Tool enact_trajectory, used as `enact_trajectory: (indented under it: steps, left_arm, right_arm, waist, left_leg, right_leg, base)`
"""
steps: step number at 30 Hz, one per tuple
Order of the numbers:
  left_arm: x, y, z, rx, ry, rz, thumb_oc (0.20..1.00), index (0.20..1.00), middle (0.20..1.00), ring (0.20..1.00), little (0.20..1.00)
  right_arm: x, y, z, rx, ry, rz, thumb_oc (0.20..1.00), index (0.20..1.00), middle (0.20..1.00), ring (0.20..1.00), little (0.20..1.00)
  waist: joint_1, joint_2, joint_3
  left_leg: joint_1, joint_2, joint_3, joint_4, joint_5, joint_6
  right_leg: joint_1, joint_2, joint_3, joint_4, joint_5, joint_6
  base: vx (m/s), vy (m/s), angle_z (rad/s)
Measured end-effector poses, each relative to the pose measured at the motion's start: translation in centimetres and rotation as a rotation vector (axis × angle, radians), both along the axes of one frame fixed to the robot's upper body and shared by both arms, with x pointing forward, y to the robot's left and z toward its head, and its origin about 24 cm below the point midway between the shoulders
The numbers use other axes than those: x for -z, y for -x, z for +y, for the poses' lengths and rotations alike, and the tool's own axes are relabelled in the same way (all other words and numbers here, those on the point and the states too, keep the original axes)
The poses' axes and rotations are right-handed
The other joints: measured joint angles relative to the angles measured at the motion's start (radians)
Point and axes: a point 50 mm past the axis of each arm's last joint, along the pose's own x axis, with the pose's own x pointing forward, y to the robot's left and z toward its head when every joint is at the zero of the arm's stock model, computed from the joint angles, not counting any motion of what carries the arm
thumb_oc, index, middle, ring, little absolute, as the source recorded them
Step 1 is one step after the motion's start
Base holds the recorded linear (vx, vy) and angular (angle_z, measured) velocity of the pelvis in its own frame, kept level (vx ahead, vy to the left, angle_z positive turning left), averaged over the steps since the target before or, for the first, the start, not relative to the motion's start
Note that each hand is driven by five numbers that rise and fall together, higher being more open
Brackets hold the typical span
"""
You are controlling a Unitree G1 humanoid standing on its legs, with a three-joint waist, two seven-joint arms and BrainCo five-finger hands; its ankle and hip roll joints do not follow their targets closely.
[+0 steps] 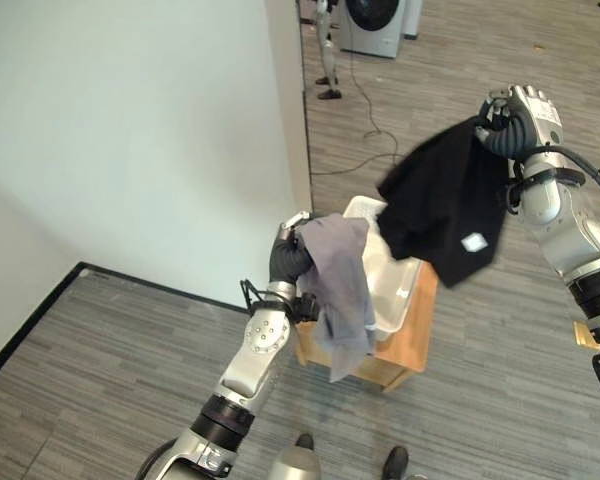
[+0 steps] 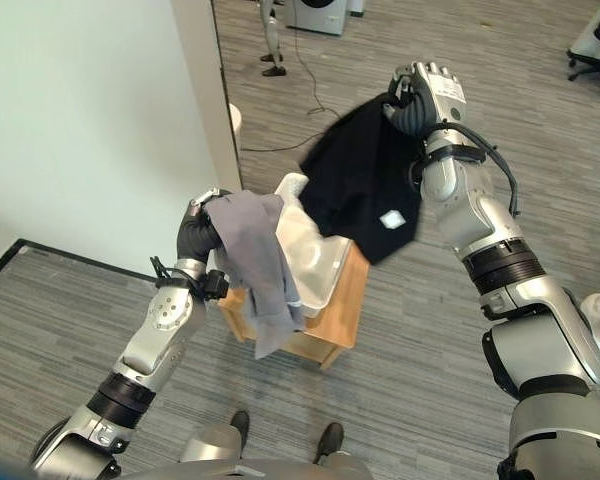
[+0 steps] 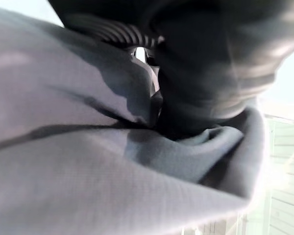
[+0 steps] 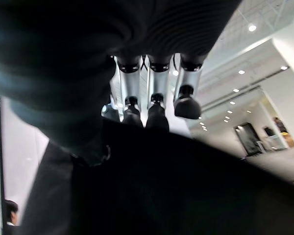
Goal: Pick up bed clothes into laundry basket.
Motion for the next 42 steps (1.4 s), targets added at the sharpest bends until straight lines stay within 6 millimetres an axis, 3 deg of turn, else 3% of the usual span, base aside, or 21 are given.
enact_trajectory:
  steps: [3,9,13,17,21,26,33,39,42]
  left_arm:
    - [0.1,0.0,0.1,-0.001,-0.003,0.001,0.200,0.200,0.200,0.200,0.200]
    - [0.1,0.0,0.1,-0.001,-0.003,0.003,0.200,0.200,0.200,0.200,0.200]
    - [0.2,0.1,-0.1,0.001,0.003,0.007,0.200,0.200,0.200,0.200,0.200]
    - [0.2,0.0,-0.2,0.001,0.006,0.008,0.200,0.200,0.200,0.200,0.200]
    - [0.6,0.1,-0.8,0.023,-0.005,0.025,0.200,0.200,0.200,0.200,0.200]
    - [0.8,0.2,-1.1,0.039,-0.012,0.032,0.200,0.200,0.200,0.200,0.200]
    - [0.8,0.2,-1.1,0.037,-0.011,0.031,0.200,0.200,0.200,0.200,0.200]
    - [0.5,0.1,-1.2,0.030,0.006,0.025,0.200,0.200,0.200,0.200,0.200]
    - [0.4,0.0,-1.4,0.027,0.018,0.022,0.200,0.200,0.200,0.200,0.200]
  right_arm:
    - [1.3,-0.4,-0.7,0.042,0.015,0.055,0.200,0.200,0.200,0.200,0.200]
    - [1.5,-0.5,-0.8,0.051,0.023,0.064,0.200,0.200,0.200,0.200,0.200]
    - [2.0,-0.9,0.9,0.005,-0.006,0.070,0.200,0.200,0.200,0.200,0.200]
    - [3.4,-1.1,1.4,-0.002,-0.008,0.113,0.200,0.200,0.200,0.200,0.200]
    - [8.0,-1.9,1.2,0.063,-0.044,0.293,0.200,0.200,0.200,0.200,0.200]
    - [11.2,-1.9,1.9,0.079,-0.018,0.410,0.200,0.200,0.200,0.200,0.200]
    - [11.3,-2.0,2.3,0.074,-0.018,0.415,0.200,0.200,0.200,0.200,0.200]
    - [11.3,-1.9,3.7,0.030,-0.027,0.403,0.200,0.200,0.200,0.200,0.200]
    - [12.8,-1.3,4.4,0.010,-0.041,0.436,0.200,0.200,0.200,0.200,0.200]
  waist:
    - [0.012,-0.006,-0.012]
    - [0.026,-0.009,-0.015]
    - [0.042,-0.012,-0.015]
    - [0.060,-0.026,-0.014]
    - [0.091,-0.059,-0.010]
    - [0.115,-0.068,0.010]
    - [0.113,-0.054,0.064]
    - [0.106,-0.030,0.091]
    - [0.107,-0.031,0.092]
  left_leg:
    - [-0.015,-0.005,-0.018,0.004,-0.001,-0.004]
    - [-0.037,-0.006,-0.041,0.020,0.001,-0.008]
    - [-0.069,-0.005,-0.055,0.031,0.002,-0.009]
    - [-0.079,-0.003,-0.069,0.037,0.000,-0.012]
    - [-0.125,-0.004,-0.085,0.061,-0.002,-0.018]
    - [-0.166,-0.001,-0.101,0.080,0.000,-0.023]
    - [-0.209,0.003,-0.124,0.094,0.003,-0.032]
    - [-0.208,0.005,-0.122,0.090,0.002,-0.033]
    - [-0.209,0.005,-0.122,0.090,0.002,-0.033]
  right_leg:
    - [0.002,-0.011,-0.025,-0.001,-0.002,0.003]
    - [-0.003,-0.011,-0.046,0.000,-0.001,0.002]
    - [-0.021,-0.010,-0.061,0.000,0.000,0.000]
    - [-0.020,-0.009,-0.079,0.000,-0.001,0.001]
    - [-0.045,-0.009,-0.094,0.000,-0.001,0.002]
    - [-0.069,-0.005,-0.112,0.000,0.001,-0.001]
    - [-0.094,-0.002,-0.134,0.000,0.003,-0.003]
    - [-0.096,0.001,-0.136,0.000,0.002,-0.003]
    - [-0.095,0.001,-0.140,0.000,0.002,-0.003]
  base:
    - [0.01,-0.009,0.20]
    - [-0.01,0.001,0.12]
    - [-0.04,0.008,0.09]
    - [-0.07,-0.015,0.13]
    - [-0.08,-0.025,0.10]
    - [-0.09,-0.008,0.10]
    - [-0.04,0.007,0.09]
    - [0.00,0.000,0.00]
    - [0.00,0.000,0.00]
